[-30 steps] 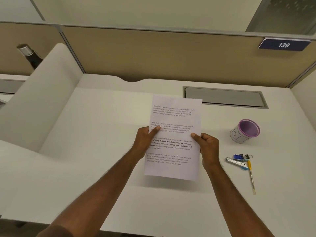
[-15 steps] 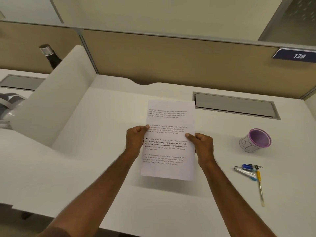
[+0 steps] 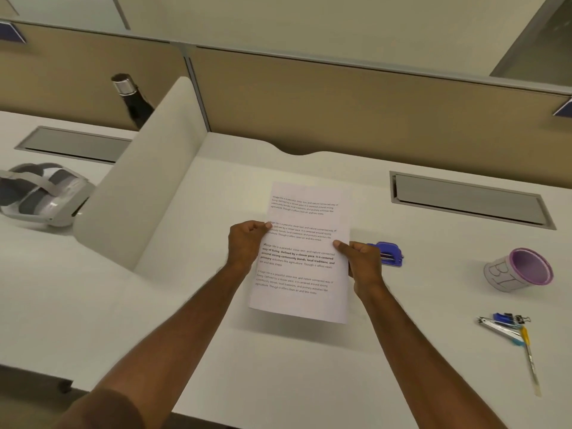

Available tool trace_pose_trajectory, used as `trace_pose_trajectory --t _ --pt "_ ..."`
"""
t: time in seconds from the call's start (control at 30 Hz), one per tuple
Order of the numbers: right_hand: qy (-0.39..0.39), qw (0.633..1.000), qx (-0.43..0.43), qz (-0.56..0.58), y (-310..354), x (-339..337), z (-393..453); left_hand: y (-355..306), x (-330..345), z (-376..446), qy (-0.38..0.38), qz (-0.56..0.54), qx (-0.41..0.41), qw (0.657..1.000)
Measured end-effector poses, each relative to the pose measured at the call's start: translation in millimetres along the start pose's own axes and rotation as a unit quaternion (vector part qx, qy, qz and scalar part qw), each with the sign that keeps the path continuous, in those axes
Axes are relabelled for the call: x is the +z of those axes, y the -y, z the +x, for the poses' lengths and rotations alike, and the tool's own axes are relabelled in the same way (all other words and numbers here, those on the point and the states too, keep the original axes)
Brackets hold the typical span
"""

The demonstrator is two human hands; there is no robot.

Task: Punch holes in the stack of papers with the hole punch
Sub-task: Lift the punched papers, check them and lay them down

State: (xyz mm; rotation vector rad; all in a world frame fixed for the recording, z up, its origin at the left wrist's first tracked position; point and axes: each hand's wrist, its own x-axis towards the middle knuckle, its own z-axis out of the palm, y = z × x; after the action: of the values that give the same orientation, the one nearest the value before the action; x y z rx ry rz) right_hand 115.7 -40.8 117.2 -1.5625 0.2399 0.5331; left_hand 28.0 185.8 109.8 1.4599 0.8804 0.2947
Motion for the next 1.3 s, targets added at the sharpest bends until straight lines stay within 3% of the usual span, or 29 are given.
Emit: trace_pose_trajectory --t 0.3,0.73,1.3 --pt "-0.011 0.998 0.02 -0.053 -26.1 74.0 13.4 22.3 -53.2 48.4 -0.074 0.123 0.01 0.99" --pt "-0.035 0.986 0.061 -0.149 -70.9 100.8 29.7 54.0 -66.6 58.4 -0.095 0.28 -0.017 0.955" --pt "-0.051 0.967 0.072 -0.238 -90.7 107.6 30.1 74.2 -80.0 56.6 -0.067 0.311 -0.022 0.948"
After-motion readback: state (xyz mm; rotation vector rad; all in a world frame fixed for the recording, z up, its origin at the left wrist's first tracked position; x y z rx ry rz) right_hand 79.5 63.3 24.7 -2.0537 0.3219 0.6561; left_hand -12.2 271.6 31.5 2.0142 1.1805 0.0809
